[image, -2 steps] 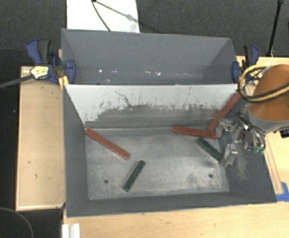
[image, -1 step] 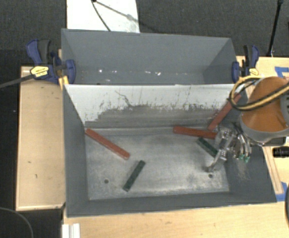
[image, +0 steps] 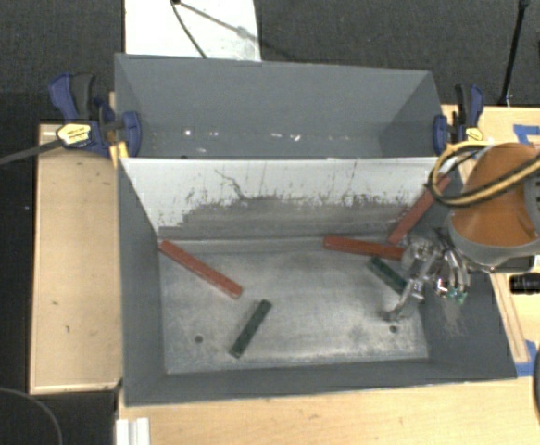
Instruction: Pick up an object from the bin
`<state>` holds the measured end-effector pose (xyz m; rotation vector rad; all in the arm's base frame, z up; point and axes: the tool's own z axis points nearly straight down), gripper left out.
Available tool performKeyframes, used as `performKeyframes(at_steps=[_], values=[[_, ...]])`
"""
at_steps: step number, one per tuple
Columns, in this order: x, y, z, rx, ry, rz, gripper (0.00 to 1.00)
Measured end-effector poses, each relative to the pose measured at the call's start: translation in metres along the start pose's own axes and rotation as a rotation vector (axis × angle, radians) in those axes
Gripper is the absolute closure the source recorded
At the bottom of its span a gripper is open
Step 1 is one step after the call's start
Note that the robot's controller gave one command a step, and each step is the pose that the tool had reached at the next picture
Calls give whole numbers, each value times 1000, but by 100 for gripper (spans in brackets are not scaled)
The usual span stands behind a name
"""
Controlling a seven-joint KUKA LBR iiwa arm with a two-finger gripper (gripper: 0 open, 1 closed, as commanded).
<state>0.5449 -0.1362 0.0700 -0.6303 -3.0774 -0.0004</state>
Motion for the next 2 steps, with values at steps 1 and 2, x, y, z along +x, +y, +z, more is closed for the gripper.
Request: performKeyframes(at_steps=[1, 2], values=[[0, 0, 0, 0, 0, -2, 100], [-2, 0, -46, -1, -7, -7, 100]])
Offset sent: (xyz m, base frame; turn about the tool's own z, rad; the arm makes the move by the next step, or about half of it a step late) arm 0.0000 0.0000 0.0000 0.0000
